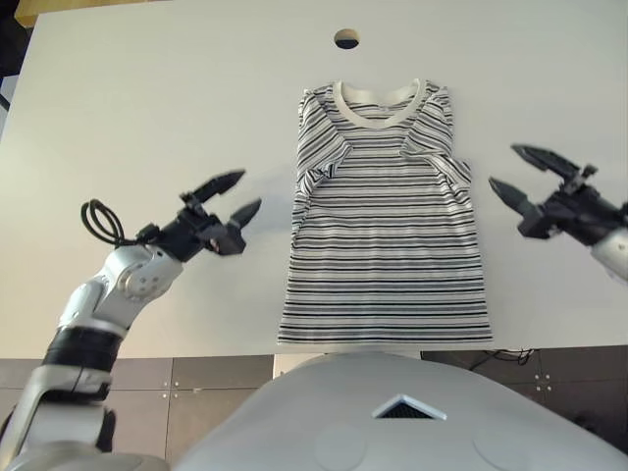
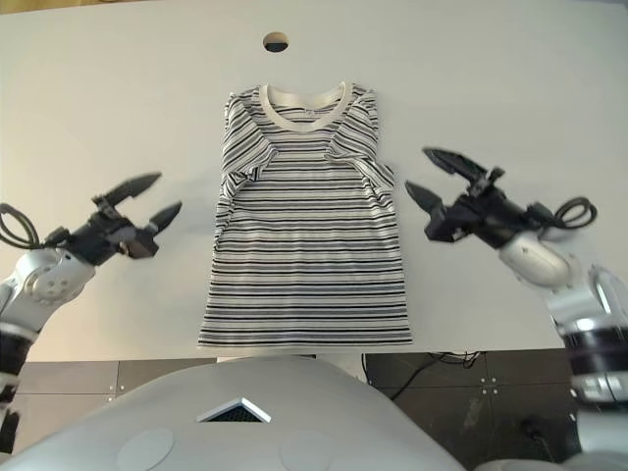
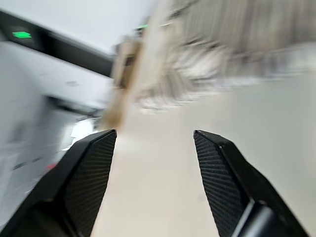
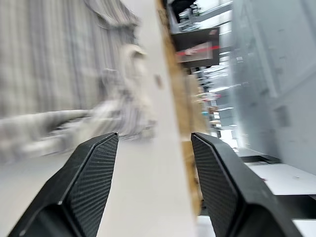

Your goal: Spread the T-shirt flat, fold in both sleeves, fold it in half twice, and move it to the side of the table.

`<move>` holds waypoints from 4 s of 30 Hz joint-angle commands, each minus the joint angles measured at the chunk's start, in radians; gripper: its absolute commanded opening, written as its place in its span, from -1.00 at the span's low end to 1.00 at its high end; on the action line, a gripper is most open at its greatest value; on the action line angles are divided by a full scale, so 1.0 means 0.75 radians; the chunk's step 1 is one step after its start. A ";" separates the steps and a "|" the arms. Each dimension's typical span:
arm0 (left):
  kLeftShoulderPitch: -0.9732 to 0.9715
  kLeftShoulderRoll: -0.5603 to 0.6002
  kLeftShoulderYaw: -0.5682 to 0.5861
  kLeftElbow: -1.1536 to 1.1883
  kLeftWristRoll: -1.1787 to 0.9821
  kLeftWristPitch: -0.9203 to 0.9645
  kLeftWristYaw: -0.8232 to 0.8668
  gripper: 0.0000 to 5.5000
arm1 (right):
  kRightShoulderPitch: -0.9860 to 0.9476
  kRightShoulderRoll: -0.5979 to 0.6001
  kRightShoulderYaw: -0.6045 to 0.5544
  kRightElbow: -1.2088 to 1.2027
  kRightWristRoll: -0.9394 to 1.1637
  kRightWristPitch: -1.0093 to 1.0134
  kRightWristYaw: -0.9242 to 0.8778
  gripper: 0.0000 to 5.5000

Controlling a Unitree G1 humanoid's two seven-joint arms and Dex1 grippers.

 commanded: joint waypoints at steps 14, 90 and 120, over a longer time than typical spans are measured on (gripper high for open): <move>0.214 0.176 -0.189 -0.519 -0.166 0.054 -0.658 0.06 | 0.591 -0.294 -0.180 -0.650 -0.074 0.132 0.675 -0.01; -1.487 -0.874 -0.093 1.596 0.045 0.601 0.474 0.24 | -1.564 0.989 0.102 1.721 -0.048 0.536 -0.344 0.15; -0.651 -0.718 0.120 0.451 -0.085 0.237 0.623 0.87 | -0.531 0.246 0.330 0.089 -0.504 0.166 0.295 0.15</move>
